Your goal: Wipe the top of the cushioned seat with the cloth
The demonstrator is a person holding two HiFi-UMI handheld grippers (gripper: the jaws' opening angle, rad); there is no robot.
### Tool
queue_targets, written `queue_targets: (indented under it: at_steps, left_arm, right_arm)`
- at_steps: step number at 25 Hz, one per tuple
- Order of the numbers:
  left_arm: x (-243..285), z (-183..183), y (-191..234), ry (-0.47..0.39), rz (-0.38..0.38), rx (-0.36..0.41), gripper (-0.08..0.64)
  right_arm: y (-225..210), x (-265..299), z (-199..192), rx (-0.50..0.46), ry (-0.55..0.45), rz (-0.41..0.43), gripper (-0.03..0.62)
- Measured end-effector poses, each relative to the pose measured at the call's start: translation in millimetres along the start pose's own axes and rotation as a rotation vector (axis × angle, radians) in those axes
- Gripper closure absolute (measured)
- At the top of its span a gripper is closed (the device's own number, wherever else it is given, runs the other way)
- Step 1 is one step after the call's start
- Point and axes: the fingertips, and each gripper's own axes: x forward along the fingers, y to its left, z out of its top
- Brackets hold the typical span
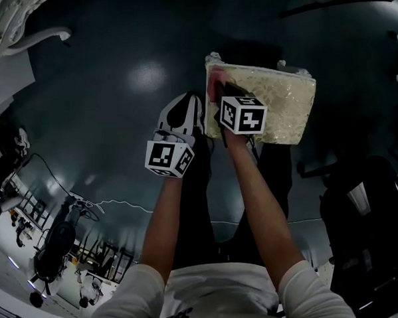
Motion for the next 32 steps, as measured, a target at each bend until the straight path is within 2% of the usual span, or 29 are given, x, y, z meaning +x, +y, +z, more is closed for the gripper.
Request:
queue_targets:
  at_steps: [8, 14, 20, 26, 29, 31, 32]
  left_arm:
    - [37.1, -35.2, -83.3, 0.054, -0.074, 0.003, 0.546]
    - [72.0, -53.6, -153.8, 0.083, -0.169, 0.027, 0.546]
    - [95.9, -65.0, -203.3, 0.089, -0.22, 0.024, 0.546]
    - [103.1, -69.8, -217.4, 0.09, -0.241, 0.009, 0.546]
    - [97.5, -68.1, -217.6, 0.092, -0.246, 0.011, 0.546]
    - [92.8, -65.3, -210.6, 0.088, -0.246, 0.016, 0.546]
    - [89.9, -63.4, -205.1, 0.084, -0.242, 0.018, 0.546]
  right_arm:
    - [-78.4, -54.8, 7.0, 0.05, -0.056, -0.034, 0.569]
    - [-155.5, -107.2, 8.6, 0.099, -0.109, -0.118, 0.569]
    - [-217.4, -152.6, 4.8, 0.117, -0.123, -0.208, 0.569]
    - [-243.2, -166.0, 11.0, 0.107, -0.129, -0.258, 0.569]
    - [-256.0, -178.0, 10.3, 0.097, -0.131, -0.357, 0.569]
    - [-273.0, -183.7, 4.3, 0.139, -0.137, -0.409, 0.569]
    - [-279.6, -183.7, 1.0, 0.174, -0.147, -0.407, 0.569]
